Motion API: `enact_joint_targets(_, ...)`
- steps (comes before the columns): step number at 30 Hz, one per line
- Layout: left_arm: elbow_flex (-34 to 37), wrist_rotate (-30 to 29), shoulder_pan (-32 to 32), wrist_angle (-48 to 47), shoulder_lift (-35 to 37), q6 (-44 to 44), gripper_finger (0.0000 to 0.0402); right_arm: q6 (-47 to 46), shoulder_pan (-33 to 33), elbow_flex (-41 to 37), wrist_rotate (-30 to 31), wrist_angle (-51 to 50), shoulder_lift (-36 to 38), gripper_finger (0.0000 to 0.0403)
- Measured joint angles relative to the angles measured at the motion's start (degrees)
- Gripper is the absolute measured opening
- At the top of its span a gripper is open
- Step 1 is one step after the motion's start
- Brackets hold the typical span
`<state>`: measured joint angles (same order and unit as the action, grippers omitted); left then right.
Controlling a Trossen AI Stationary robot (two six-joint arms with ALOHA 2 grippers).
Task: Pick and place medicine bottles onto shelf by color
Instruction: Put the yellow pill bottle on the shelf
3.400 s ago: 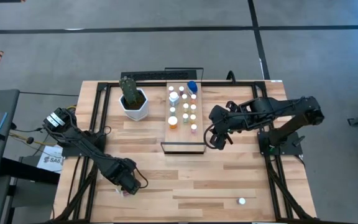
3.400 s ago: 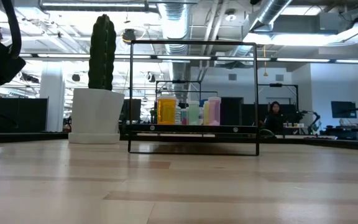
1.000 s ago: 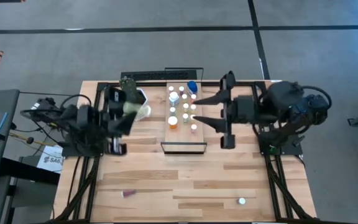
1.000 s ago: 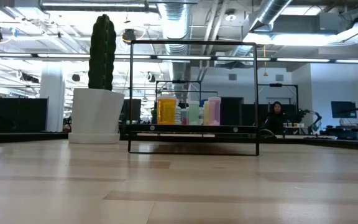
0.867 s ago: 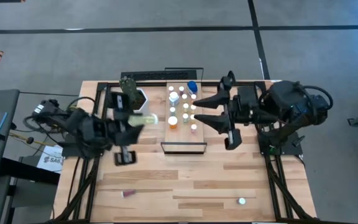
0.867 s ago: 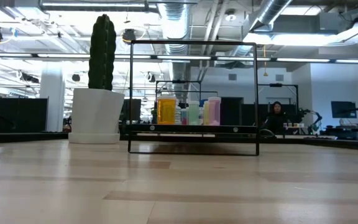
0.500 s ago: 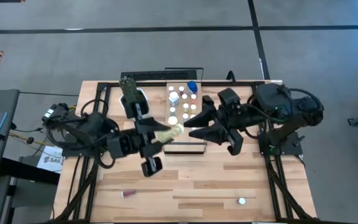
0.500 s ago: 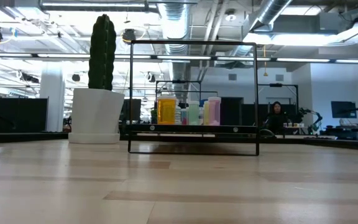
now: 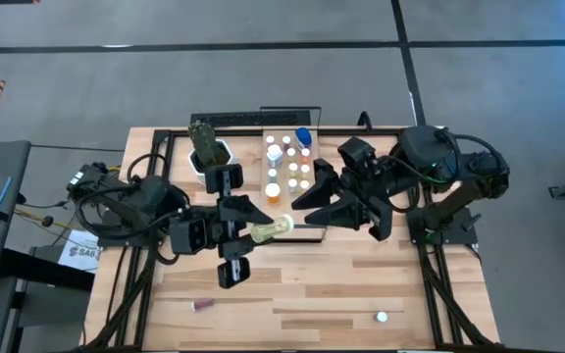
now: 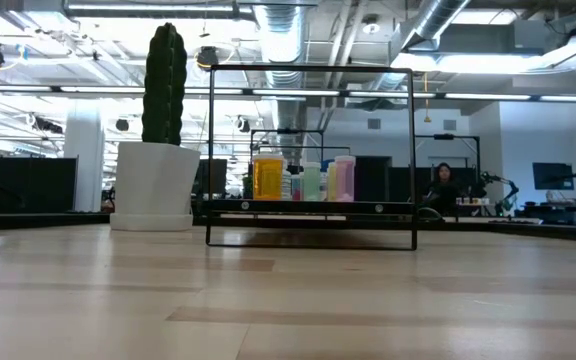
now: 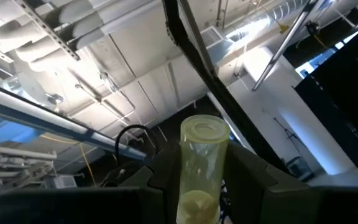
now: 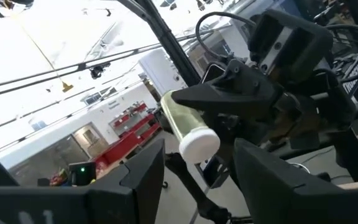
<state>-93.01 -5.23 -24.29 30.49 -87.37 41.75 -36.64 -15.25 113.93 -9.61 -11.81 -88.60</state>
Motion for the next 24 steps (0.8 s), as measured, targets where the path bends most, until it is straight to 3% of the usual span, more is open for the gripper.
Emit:
enact_joint_targets(11,0.0,3.3,0.0,-1.5,0.0,-1.0,0.0085,-6.8,0.9,0.0,-0.4,0.0,-1.0,0.0222)
enact_joint_targets(24,0.0,3.2,0.0,-3.2,0.0,-0.3,0.0085,-14.2,2.6,0.1,-10.2,7.9,-4.3,0.0230)
